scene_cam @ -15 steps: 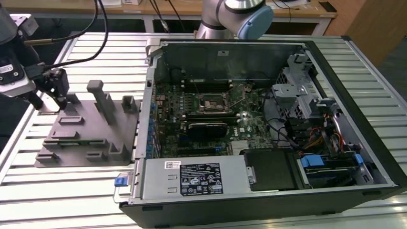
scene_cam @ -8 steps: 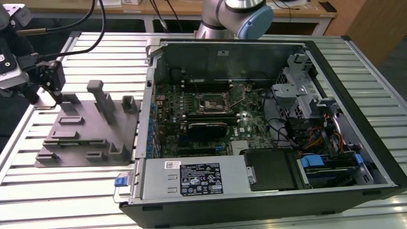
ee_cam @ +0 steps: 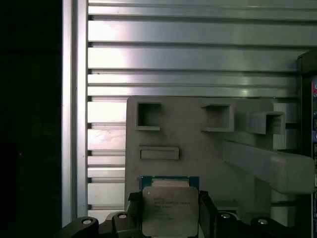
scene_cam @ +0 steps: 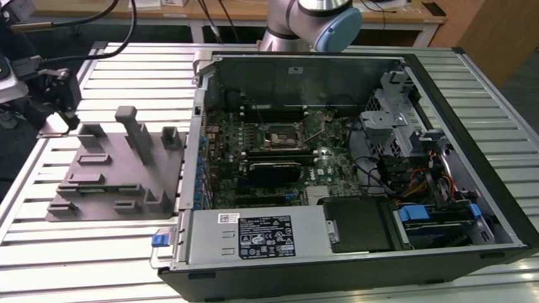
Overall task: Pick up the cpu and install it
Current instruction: 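Pick up the cpu and move it towards the insertion slot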
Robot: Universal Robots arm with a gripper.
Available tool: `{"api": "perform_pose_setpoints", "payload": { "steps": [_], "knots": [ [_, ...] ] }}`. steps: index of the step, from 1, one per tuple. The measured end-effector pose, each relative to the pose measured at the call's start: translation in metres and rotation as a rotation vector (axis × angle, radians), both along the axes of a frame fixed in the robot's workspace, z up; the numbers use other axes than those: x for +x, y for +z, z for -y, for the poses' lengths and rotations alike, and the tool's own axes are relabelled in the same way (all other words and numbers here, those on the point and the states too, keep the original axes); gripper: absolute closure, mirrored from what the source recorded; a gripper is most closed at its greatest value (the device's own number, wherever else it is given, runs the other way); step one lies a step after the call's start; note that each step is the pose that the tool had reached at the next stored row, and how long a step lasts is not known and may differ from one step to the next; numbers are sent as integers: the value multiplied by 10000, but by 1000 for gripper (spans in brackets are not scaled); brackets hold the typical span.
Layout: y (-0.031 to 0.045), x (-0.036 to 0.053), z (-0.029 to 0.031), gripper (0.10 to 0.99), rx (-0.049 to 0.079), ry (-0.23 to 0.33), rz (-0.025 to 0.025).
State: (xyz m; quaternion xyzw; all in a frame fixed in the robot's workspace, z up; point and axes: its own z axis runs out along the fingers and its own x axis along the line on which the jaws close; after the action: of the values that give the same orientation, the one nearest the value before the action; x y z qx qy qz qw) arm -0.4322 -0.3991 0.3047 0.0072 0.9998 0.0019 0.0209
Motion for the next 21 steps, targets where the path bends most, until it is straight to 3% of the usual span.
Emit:
{"api": "perform_pose_setpoints", "payload": {
  "steps": [13, 14, 21],
  "knots": [
    [285, 0, 0, 541, 0, 0, 96],
    [386, 0, 0, 541, 0, 0, 130],
    [529, 0, 0, 541, 0, 0, 181]
  ]
}}
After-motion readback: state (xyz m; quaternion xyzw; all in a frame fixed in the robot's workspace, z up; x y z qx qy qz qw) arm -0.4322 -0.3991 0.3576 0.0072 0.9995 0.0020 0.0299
